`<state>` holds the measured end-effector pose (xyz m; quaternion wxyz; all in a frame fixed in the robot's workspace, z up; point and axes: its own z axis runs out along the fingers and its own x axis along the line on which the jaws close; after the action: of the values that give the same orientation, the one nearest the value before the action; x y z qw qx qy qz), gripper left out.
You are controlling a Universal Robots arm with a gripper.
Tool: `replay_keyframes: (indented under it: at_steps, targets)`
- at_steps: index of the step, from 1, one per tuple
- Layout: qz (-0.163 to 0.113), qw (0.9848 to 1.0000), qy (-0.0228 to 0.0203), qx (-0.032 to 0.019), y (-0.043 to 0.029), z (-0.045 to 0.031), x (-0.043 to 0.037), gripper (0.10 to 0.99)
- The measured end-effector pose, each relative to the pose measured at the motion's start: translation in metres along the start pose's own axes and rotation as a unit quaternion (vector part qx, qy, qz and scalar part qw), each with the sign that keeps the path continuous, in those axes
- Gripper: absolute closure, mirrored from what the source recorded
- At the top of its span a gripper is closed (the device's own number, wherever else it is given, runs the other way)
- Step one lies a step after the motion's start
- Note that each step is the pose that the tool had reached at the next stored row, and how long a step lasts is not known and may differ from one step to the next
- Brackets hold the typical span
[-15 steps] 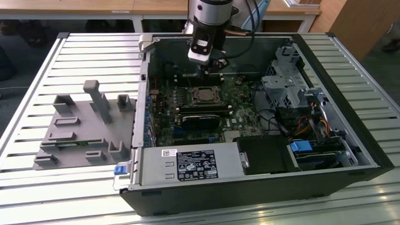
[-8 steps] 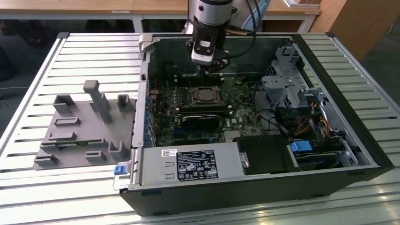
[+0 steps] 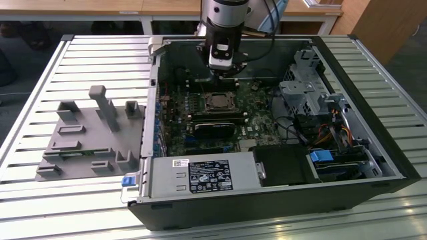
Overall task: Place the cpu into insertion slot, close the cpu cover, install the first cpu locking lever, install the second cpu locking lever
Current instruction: 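Install the first cpu locking lever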
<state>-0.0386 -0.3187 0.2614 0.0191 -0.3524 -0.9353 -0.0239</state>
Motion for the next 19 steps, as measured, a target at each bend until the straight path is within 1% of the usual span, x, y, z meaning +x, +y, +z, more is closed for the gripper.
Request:
replay_keyframes:
  at_steps: [5,11,14,17,18,19]
  targets:
    - [-0.027,0.9996,0.0008,0.0014,0.0001,0.0002,-0.0001,0.98]
    - [-0.057,0.9983,0.0018,0.0031,0.0001,0.0004,-0.0002,0.98]
    - [-0.074,0.9973,0.0023,0.0039,0.0001,0.0006,-0.0002,0.98]
    - [-0.091,0.9958,0.0028,0.0048,0.0001,0.0007,-0.0002,0.98]
    - [-0.105,0.9945,0.0032,0.0055,0.0001,0.0008,-0.0002,0.98]
    - [-0.11,0.9939,0.0034,0.0058,0.0001,0.0009,-0.0002,0.98]
